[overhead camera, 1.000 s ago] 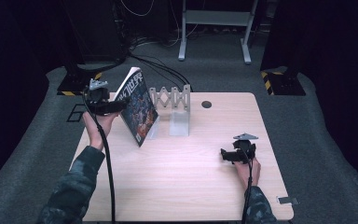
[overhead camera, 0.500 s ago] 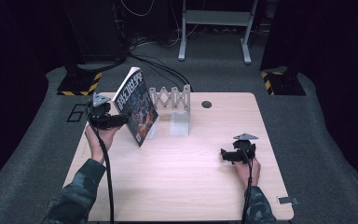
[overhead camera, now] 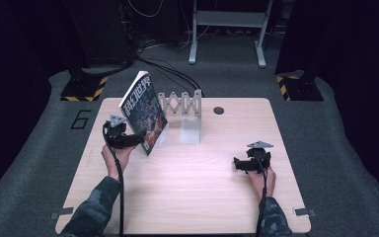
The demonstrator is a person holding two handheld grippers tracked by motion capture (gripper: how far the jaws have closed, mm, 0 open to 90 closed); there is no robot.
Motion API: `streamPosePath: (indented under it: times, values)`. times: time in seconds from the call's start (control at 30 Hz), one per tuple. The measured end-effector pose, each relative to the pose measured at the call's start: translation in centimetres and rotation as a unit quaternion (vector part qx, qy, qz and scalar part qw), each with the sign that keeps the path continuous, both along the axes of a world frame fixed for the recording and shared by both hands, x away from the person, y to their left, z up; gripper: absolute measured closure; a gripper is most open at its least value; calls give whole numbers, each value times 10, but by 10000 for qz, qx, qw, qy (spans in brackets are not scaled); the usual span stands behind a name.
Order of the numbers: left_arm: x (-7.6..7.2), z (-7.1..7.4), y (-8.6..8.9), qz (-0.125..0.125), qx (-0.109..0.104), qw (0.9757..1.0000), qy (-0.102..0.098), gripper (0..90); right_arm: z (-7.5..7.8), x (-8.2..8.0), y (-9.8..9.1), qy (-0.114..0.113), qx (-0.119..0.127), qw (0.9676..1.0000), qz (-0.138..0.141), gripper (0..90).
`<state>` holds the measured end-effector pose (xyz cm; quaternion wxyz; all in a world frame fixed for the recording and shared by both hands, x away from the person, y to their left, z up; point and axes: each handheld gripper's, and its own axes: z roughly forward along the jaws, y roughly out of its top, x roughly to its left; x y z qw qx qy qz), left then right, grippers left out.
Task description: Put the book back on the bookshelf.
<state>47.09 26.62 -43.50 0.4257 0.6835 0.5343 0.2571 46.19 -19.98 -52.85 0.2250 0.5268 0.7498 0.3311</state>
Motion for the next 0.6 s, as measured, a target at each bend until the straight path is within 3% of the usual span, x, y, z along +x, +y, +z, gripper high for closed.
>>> streamPosePath:
  times: [0.2, 0.37, 0.5, 0.6]
  values:
    - [9, -22, -6, -32, -114, 9996, 257, 154, 0, 0, 0, -25, 6, 10000, -12, 57]
    - [12, -33, -9, -70, -158, 9994, 309, 196, 0, 0, 0, -23, 8, 10000, -12, 58]
    - [13, -41, -11, -78, -82, 9995, 300, 309, 0, 0, 0, -20, 12, 10000, -10, 60]
    - [14, -44, -13, -67, -148, 9994, 302, 379, 0, 0, 0, -20, 11, 10000, -8, 60]
